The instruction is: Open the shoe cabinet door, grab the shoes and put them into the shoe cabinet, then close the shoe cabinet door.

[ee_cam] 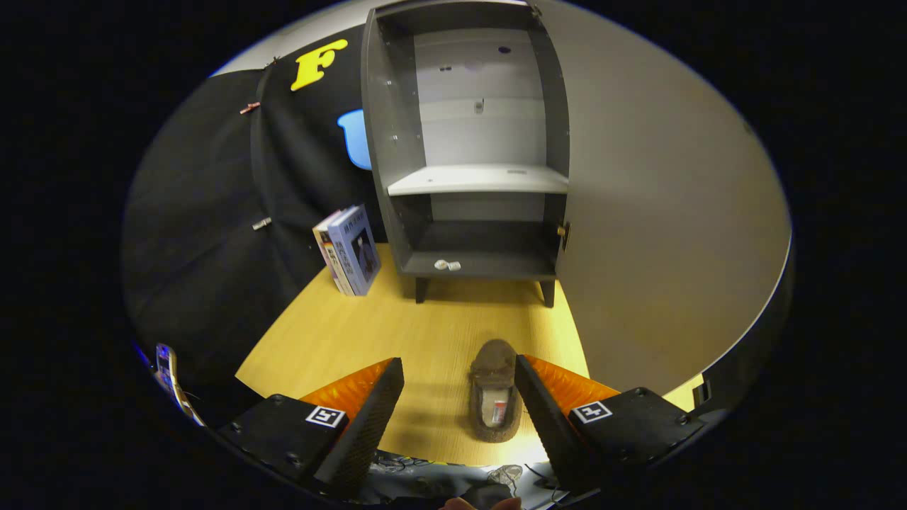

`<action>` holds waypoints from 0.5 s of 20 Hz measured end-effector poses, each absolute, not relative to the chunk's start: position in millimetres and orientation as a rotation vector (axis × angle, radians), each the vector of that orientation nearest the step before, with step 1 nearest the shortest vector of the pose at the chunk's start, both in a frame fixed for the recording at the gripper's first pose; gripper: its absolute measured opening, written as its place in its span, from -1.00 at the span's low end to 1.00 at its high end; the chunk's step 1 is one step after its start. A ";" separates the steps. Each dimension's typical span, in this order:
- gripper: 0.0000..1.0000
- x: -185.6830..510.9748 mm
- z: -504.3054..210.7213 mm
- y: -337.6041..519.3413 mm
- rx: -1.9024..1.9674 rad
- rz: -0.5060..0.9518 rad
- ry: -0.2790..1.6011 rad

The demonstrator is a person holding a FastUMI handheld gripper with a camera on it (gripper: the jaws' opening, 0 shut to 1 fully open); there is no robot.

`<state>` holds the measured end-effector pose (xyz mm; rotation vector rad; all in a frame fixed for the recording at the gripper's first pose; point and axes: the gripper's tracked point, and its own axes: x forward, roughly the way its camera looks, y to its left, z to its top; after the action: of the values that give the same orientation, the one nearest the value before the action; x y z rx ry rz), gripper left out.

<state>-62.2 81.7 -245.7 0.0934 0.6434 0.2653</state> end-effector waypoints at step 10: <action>0.98 -59.3 -368.2 93.1 0.103 0.239 0.839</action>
<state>-59.3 93.1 -368.2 0.1026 0.8389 0.2395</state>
